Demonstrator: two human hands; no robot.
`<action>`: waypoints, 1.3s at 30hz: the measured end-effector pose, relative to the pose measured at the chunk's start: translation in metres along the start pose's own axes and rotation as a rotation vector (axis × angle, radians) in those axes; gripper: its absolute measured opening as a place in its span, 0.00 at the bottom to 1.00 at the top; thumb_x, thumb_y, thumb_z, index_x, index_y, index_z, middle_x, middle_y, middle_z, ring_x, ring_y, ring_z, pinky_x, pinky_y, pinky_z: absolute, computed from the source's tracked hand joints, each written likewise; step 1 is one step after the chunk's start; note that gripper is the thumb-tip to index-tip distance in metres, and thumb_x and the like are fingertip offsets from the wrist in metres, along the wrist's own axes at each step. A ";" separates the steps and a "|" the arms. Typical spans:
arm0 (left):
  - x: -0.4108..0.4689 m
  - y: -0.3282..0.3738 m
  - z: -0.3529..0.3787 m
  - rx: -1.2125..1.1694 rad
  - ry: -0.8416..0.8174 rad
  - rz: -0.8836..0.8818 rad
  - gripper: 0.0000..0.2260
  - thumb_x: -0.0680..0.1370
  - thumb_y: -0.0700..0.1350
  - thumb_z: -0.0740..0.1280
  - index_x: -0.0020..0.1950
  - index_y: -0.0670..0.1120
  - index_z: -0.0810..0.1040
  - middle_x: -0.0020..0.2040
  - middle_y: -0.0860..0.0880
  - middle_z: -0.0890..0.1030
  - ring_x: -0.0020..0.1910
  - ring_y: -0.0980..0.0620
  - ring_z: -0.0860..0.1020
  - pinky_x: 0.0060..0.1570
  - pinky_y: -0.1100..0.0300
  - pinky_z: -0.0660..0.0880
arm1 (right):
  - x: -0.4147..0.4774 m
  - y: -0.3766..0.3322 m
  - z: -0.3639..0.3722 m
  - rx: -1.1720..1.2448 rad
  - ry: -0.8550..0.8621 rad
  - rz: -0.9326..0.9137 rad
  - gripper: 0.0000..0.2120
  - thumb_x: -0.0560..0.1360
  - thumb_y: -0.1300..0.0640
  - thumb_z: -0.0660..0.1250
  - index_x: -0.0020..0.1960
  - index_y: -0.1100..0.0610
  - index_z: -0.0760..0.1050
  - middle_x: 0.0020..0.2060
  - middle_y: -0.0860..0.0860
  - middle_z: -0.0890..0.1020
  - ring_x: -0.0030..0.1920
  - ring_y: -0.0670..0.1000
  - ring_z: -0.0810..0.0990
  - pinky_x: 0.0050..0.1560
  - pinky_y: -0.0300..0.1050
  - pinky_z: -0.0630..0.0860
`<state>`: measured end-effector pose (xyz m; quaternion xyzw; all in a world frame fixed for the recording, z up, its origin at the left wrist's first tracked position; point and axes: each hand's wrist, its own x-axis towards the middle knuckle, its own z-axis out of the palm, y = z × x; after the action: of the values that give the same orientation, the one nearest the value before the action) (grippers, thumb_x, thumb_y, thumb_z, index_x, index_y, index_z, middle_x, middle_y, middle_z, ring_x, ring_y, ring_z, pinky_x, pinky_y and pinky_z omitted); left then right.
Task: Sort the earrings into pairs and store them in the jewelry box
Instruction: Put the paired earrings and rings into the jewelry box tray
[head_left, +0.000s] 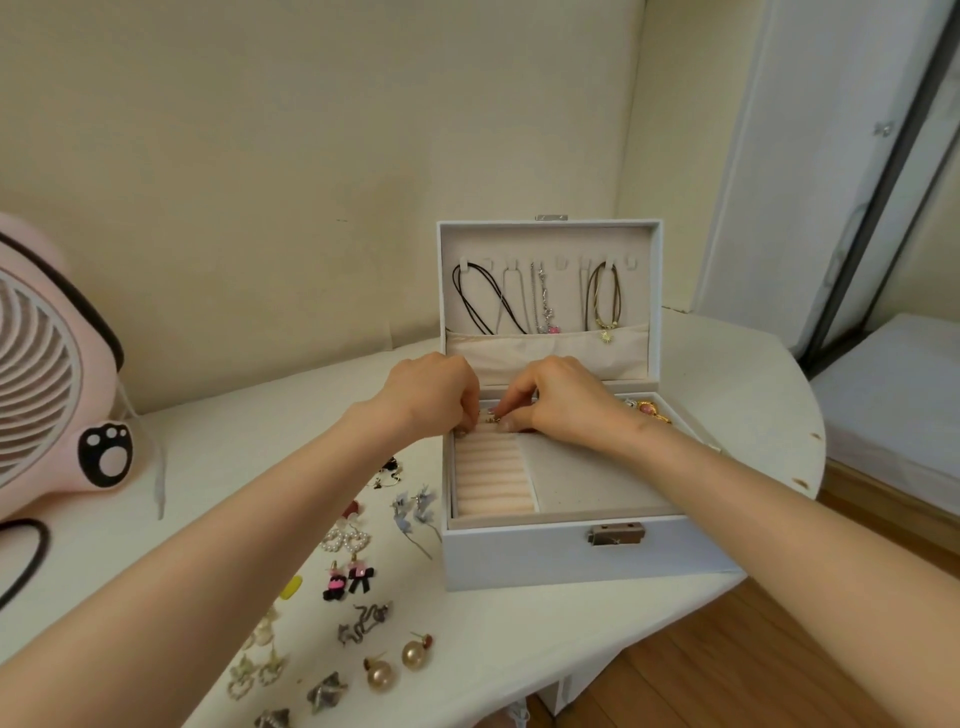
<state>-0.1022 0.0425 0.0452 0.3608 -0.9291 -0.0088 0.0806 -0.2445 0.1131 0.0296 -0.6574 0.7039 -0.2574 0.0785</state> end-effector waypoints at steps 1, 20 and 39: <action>0.000 -0.001 0.001 -0.018 -0.001 -0.002 0.05 0.72 0.41 0.69 0.45 0.50 0.82 0.48 0.51 0.82 0.52 0.50 0.77 0.45 0.60 0.69 | 0.000 0.000 -0.001 0.008 0.000 -0.001 0.06 0.69 0.54 0.74 0.45 0.51 0.84 0.37 0.44 0.80 0.41 0.44 0.76 0.47 0.42 0.73; 0.000 0.004 0.006 0.174 0.061 -0.004 0.09 0.78 0.45 0.60 0.53 0.49 0.78 0.56 0.47 0.77 0.58 0.45 0.72 0.46 0.56 0.64 | 0.008 0.005 0.000 0.076 -0.091 -0.167 0.09 0.71 0.68 0.70 0.46 0.57 0.84 0.41 0.49 0.76 0.38 0.46 0.77 0.42 0.43 0.80; -0.001 0.004 0.011 0.137 0.127 0.000 0.07 0.77 0.48 0.62 0.49 0.48 0.78 0.53 0.47 0.78 0.54 0.45 0.74 0.44 0.57 0.64 | 0.005 0.005 0.003 -0.128 -0.034 -0.314 0.08 0.73 0.63 0.67 0.49 0.57 0.83 0.46 0.52 0.80 0.46 0.46 0.73 0.53 0.43 0.72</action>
<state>-0.1057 0.0459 0.0345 0.3651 -0.9206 0.0779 0.1143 -0.2479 0.1076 0.0262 -0.7672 0.6061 -0.2097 0.0072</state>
